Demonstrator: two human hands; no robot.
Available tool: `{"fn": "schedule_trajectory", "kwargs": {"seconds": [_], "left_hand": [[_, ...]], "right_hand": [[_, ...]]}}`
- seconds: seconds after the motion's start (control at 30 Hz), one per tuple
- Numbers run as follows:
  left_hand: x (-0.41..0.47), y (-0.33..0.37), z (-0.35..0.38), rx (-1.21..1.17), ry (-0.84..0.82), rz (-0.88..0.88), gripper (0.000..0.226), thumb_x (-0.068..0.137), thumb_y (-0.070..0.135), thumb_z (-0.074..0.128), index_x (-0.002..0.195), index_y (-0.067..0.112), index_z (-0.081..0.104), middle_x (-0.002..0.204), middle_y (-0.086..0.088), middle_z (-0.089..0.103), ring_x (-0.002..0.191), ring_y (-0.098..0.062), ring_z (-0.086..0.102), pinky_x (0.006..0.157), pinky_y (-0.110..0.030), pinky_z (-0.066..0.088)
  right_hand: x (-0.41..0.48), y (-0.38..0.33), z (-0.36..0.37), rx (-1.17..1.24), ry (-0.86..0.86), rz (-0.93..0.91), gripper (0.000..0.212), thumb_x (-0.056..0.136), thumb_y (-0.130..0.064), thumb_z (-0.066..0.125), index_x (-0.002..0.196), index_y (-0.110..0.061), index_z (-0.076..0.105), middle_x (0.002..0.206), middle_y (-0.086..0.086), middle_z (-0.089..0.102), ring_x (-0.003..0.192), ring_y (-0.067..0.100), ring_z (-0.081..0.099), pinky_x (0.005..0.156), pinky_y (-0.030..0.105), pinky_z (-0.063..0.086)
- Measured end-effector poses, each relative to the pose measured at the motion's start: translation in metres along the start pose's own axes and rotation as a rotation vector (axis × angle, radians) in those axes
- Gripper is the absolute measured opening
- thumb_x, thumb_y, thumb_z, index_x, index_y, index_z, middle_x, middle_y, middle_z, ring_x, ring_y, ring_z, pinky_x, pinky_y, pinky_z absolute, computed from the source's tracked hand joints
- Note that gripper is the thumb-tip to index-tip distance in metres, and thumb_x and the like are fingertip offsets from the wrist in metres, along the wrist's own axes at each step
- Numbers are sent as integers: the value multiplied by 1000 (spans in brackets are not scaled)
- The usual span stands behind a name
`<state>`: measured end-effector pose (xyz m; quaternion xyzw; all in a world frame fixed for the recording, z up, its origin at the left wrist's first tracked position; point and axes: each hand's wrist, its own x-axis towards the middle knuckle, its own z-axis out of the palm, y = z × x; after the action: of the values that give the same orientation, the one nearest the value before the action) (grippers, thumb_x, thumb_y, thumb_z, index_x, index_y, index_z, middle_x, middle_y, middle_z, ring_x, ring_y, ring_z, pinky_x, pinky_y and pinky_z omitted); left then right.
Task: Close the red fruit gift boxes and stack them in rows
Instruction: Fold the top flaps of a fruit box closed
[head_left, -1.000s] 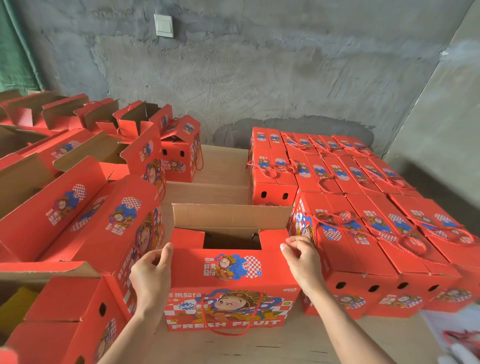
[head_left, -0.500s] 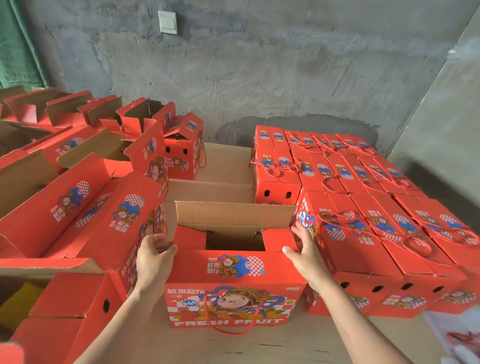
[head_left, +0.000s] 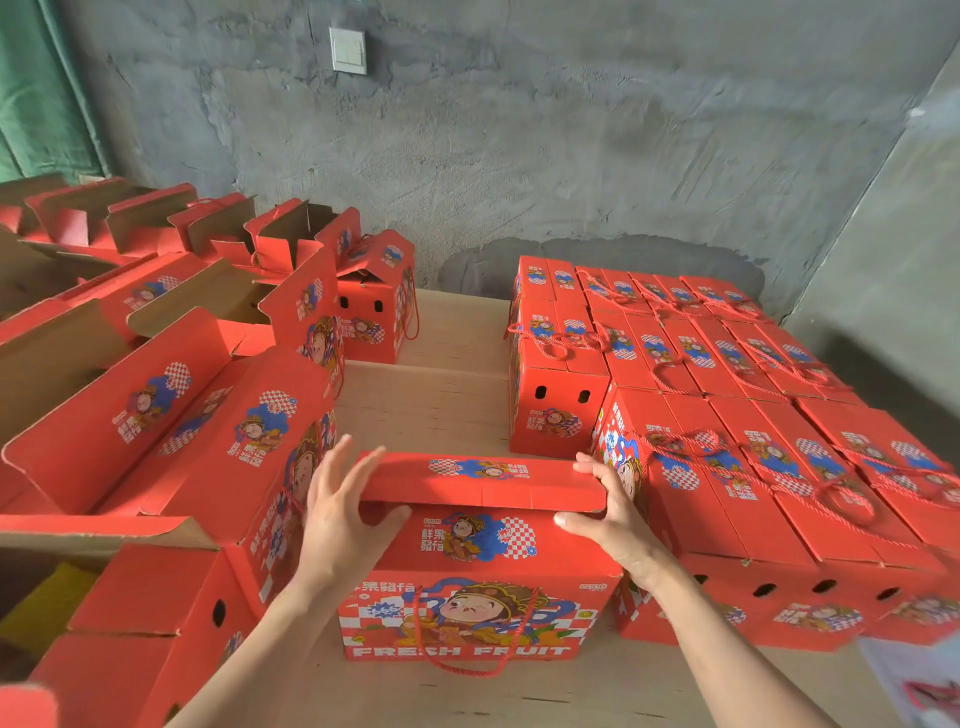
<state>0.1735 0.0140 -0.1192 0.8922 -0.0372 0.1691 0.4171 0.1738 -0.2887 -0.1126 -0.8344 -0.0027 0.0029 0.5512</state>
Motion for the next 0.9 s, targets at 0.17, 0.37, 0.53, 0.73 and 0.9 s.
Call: {"fn": "schedule_trajectory", "kwargs": {"seconds": [0.17, 0.37, 0.53, 0.73, 0.9], "left_hand": [[5, 1, 3, 196, -122, -58, 80, 68, 75, 60, 126, 21, 54, 149, 1, 35, 142, -20, 21, 115, -51, 16], [50, 17, 5, 582, -442, 22, 82, 68, 80, 50, 117, 15, 40, 133, -3, 47, 141, -24, 24, 111, -54, 10], [59, 17, 2, 674, -487, 149, 94, 65, 82, 35, 136, 19, 34, 133, 0, 48, 125, -21, 43, 98, -34, 39], [56, 14, 6, 765, -493, 233, 94, 66, 77, 13, 147, 32, 21, 137, 4, 39, 128, -19, 34, 99, -36, 42], [56, 12, 6, 751, -559, 196, 84, 75, 75, 18, 149, 35, 11, 140, 2, 32, 130, -21, 27, 101, -39, 42]], "right_hand": [[12, -9, -18, -412, -130, -39, 44, 87, -41, 62, 127, -32, 45, 146, -16, 28, 134, 2, 25, 105, 21, 21], [18, -13, -23, -700, -242, -94, 49, 93, -54, 38, 141, -45, 33, 151, -15, 20, 124, 3, 40, 94, 17, 29], [17, -13, -22, -790, -206, -153, 59, 83, -68, 24, 139, -51, 33, 144, -14, 29, 100, 1, 50, 90, 26, 37], [17, -11, -20, -797, -189, -151, 60, 84, -66, 25, 141, -48, 31, 145, -12, 29, 106, 7, 52, 89, 25, 39], [18, -9, -18, -780, -164, -131, 48, 91, -57, 39, 139, -50, 34, 147, -11, 28, 113, 10, 49, 92, 22, 34]]}}
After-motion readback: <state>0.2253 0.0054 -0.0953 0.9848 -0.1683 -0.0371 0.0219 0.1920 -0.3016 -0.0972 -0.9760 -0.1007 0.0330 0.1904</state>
